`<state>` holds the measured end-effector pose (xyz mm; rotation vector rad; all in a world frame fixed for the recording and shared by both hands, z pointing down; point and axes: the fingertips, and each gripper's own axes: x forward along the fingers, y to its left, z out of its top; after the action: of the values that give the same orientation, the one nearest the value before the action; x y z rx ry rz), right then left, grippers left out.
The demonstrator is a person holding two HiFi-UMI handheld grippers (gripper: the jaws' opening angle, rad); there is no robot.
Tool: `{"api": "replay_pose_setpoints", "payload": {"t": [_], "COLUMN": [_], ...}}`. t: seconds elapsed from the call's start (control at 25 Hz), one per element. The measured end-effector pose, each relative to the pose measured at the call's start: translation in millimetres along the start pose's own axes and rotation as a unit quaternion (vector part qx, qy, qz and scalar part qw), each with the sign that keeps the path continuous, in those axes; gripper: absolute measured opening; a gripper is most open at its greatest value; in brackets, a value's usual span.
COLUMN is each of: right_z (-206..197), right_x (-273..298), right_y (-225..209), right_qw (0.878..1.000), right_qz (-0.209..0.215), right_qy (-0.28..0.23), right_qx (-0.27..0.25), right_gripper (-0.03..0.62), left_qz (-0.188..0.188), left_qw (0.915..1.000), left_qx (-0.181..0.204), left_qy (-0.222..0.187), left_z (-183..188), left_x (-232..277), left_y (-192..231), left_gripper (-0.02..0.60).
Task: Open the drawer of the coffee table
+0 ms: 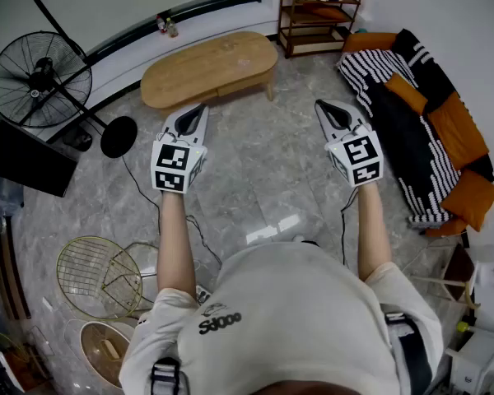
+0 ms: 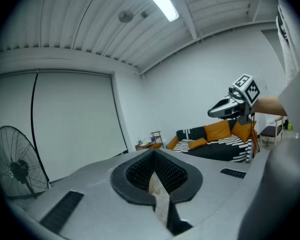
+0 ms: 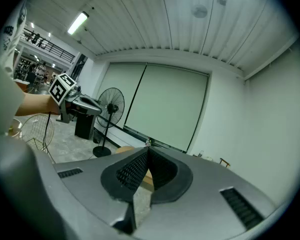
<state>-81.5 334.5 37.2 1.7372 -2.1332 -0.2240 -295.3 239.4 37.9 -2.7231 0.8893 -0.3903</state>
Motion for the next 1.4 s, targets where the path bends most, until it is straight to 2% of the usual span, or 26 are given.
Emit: {"api": "replay_pose_setpoints", "payload": {"t": [0.28, 0.52, 0.68, 0.84, 1.04, 1.24, 1.4], "right_z": [5, 15, 15, 13, 1, -11, -23], "right_x": [14, 29, 29, 28, 32, 53, 78], "right_y": [16, 49, 53, 47, 32, 12, -22], "right_qw": [1.000, 1.000, 0.999, 0.999, 0.999, 0.998, 0.998], "right_qz": [0.009, 0.009, 0.000, -0.016, -0.032, -0.021, -0.012], "right_qy": [-0.011, -0.013, -0.011, -0.006, -0.002, -0.004, -0.009], "right_qx": [0.009, 0.019, 0.035, 0.041, 0.036, 0.054, 0.059], "right_gripper": [0.006, 0.006, 0.006, 0.006, 0.006, 0.006, 0.006], "left_qz": [0.004, -0.002, -0.004, -0.012, -0.025, -0.025, -0.014], "left_qw": [0.9997, 0.9995, 0.9997, 0.9998, 0.9993, 0.9990, 0.9991], "left_qx": [0.021, 0.021, 0.012, 0.012, 0.012, 0.016, 0.015], "left_qy": [0.015, 0.022, 0.021, 0.011, 0.023, 0.033, 0.038], "left_z": [-19, -43, -53, -50, -57, -60, -60], "left_x": [-6, -26, -26, -22, -6, 18, 56], "left_y": [16, 42, 48, 45, 40, 50, 59], "left_gripper": [0.015, 0.015, 0.015, 0.015, 0.015, 0.015, 0.015]}}
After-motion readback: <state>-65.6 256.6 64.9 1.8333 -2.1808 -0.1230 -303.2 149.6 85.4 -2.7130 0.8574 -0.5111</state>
